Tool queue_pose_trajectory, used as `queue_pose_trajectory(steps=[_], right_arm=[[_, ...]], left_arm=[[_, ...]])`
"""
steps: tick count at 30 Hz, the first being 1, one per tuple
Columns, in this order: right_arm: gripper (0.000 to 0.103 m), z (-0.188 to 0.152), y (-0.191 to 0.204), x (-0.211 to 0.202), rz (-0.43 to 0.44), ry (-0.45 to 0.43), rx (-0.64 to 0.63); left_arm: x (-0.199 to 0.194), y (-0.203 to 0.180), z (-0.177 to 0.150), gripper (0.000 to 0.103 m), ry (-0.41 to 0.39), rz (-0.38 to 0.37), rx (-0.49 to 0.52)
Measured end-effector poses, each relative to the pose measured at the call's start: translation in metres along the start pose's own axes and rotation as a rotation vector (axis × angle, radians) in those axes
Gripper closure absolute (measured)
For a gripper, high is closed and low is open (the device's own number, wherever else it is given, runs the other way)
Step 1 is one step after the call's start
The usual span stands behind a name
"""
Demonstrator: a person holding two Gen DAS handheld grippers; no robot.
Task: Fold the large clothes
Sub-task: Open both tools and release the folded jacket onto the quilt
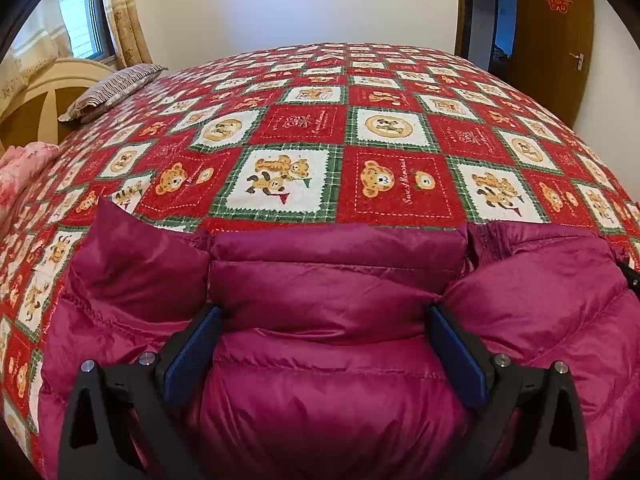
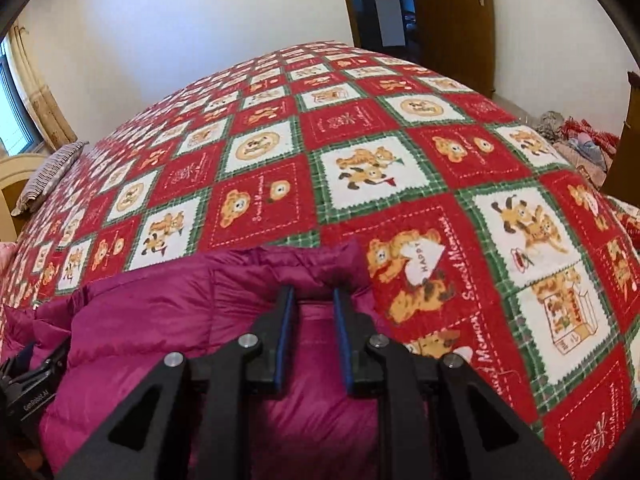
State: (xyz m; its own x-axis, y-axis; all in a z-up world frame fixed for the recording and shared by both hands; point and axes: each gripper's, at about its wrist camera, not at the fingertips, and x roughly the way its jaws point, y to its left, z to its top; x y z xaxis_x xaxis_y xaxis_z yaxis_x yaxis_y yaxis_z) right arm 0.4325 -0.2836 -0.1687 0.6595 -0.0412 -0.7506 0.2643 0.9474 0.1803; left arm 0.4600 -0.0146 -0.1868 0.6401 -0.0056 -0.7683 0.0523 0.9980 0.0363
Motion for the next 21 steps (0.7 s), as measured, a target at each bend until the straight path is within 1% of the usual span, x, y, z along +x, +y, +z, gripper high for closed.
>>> queue_pose_trajectory(steps=[3, 4, 5, 7, 8, 9, 10, 11, 13, 15, 16, 17, 18, 21], right_arm=[[0.081, -0.001, 0.001, -0.001, -0.007, 0.001, -0.011], [0.081, -0.001, 0.000, -0.001, -0.005, 0.003, -0.010], [0.081, 0.000, 0.000, -0.001, -0.003, 0.009, -0.008], [0.081, 0.003, 0.002, -0.012, -0.033, 0.022, -0.035], [0.081, 0.003, 0.005, -0.021, -0.045, 0.002, -0.049], [0.081, 0.001, 0.010, -0.038, -0.043, -0.046, -0.063], [0.081, -0.001, 0.018, -0.061, -0.024, -0.105, -0.084], [0.081, -0.006, 0.030, -0.082, 0.001, -0.144, -0.121], [0.081, -0.018, 0.055, -0.108, 0.044, -0.164, -0.193], [0.081, -0.039, 0.080, -0.128, 0.111, -0.150, -0.241], [0.081, -0.057, 0.096, -0.137, 0.155, -0.134, -0.263], [0.081, -0.068, 0.105, -0.139, 0.175, -0.127, -0.272], [0.081, -0.085, 0.118, -0.142, 0.199, -0.119, -0.286], [0.081, -0.115, 0.141, -0.134, 0.213, -0.089, -0.325]], left_arm=[[-0.012, 0.013, 0.001, 0.001, 0.019, -0.076, -0.020], [-0.025, 0.023, -0.001, 0.001, 0.004, -0.110, -0.036], [-0.034, 0.028, -0.002, 0.001, -0.009, -0.119, -0.045], [-0.060, 0.047, -0.007, 0.001, -0.041, -0.098, -0.059], [-0.072, 0.056, -0.010, 0.001, -0.055, -0.097, -0.058], [-0.080, 0.062, -0.013, 0.001, -0.065, -0.099, -0.059], [-0.092, 0.074, -0.018, 0.001, -0.082, -0.101, -0.067], [-0.102, 0.084, -0.023, 0.001, -0.096, -0.097, -0.084], [-0.119, 0.100, -0.037, 0.001, -0.119, -0.098, -0.116], [-0.129, 0.111, -0.051, 0.001, -0.132, -0.092, -0.142], [-0.132, 0.114, -0.061, 0.001, -0.134, -0.105, -0.154], [-0.133, 0.115, -0.066, 0.001, -0.133, -0.116, -0.160], [-0.134, 0.116, -0.072, 0.001, -0.131, -0.122, -0.169], [-0.138, 0.115, -0.090, 0.001, -0.130, -0.116, -0.190]])
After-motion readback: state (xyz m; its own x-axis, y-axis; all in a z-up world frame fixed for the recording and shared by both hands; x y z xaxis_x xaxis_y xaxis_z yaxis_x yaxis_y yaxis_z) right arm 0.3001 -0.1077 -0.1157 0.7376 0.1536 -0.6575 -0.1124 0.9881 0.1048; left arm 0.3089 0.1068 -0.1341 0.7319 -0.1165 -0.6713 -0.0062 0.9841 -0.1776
